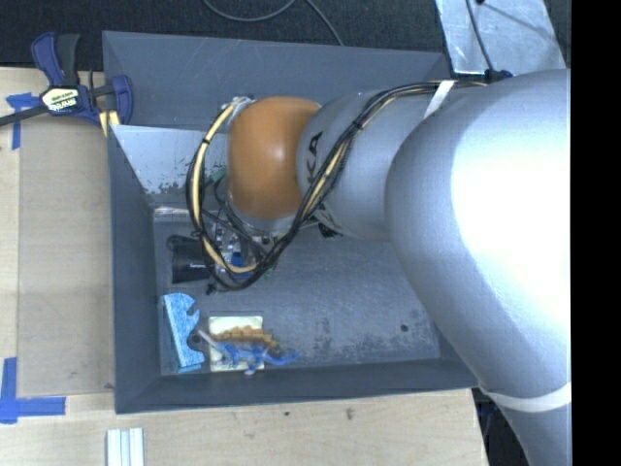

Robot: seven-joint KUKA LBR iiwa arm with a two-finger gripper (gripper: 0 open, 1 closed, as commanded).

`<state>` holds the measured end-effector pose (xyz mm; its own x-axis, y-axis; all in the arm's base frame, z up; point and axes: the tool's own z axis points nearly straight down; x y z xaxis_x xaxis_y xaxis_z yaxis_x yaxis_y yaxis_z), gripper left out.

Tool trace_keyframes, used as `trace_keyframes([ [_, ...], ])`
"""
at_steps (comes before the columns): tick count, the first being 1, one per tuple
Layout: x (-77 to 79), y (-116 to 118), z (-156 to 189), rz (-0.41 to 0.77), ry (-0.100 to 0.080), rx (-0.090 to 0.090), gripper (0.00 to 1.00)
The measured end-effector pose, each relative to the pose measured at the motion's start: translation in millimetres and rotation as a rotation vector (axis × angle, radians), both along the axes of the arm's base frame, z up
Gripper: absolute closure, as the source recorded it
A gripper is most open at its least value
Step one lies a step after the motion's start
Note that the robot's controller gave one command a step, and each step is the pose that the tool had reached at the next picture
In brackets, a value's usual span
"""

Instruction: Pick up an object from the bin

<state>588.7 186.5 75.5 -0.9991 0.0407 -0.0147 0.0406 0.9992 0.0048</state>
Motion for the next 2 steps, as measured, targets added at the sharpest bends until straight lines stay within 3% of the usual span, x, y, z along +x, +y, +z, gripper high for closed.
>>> trace_keyframes([
  [2,-0.9,-0.5,8.3,0.0,0.002,-0.001,1.0],
])
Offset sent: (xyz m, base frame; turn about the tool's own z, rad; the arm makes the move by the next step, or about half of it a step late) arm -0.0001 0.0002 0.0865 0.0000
